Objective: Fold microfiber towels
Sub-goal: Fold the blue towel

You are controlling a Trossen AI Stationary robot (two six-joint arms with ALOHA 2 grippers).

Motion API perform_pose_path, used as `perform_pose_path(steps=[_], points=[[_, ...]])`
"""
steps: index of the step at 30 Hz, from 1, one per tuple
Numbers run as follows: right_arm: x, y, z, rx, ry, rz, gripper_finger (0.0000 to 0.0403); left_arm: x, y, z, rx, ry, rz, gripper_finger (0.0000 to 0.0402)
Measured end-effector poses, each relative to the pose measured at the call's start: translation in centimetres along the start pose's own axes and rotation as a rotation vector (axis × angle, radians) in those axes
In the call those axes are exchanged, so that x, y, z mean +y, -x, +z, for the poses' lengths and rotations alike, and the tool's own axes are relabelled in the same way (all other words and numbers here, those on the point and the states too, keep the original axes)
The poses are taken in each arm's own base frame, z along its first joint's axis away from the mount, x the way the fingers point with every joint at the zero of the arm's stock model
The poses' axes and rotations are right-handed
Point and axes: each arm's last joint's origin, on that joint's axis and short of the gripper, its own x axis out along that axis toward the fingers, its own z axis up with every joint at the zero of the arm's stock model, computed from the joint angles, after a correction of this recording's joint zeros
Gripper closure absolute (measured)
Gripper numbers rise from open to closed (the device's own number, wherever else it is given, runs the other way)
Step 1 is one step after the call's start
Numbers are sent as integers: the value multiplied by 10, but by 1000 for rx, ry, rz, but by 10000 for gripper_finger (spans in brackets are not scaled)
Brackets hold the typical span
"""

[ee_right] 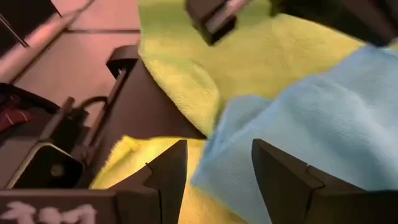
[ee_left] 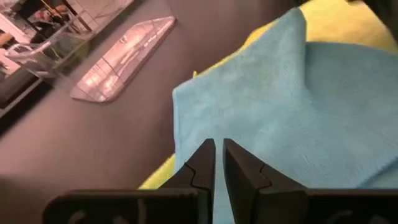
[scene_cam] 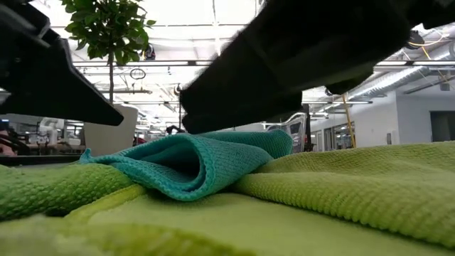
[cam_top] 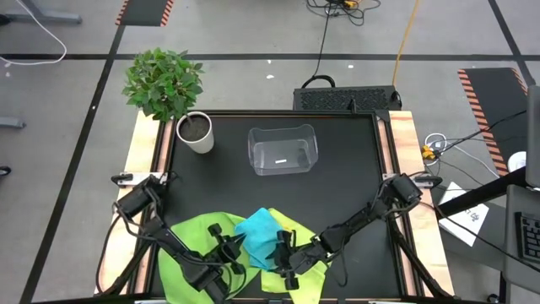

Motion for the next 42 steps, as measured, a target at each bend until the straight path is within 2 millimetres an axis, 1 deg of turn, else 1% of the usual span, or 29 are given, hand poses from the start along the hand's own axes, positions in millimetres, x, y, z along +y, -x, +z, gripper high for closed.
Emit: perform_pose_path(steps=[5,8,12,17,20,22,26,27,32,39,42], points=[[1,-14,-14,25,-3,-4,231,2,-7,3,1,-3,20,366],[-3,-20,-13,31,-9,-20,231,2,-8,4,3,0,22,366],[-11,-21,-13,53,1,-90,231,2,-7,4,3,-5,20,366],[-14,-20,-14,85,12,-113,233,1,-5,2,4,-10,13,366],[-15,-20,-14,91,23,-116,255,1,-5,3,5,-11,14,366],[-13,-17,-12,98,48,-115,288,1,-5,2,5,-13,14,366],[-8,-3,-5,129,98,-114,380,2,-5,2,6,-16,16,366],[-6,0,-3,133,106,-114,389,2,-5,2,6,-16,16,366],[-4,11,0,158,97,-156,390,2,-5,2,8,-17,15,366],[8,27,-3,217,83,-182,398,1,-4,1,18,-20,5,366],[13,35,-4,226,87,-221,398,-1,-3,0,77,-73,-31,366]])
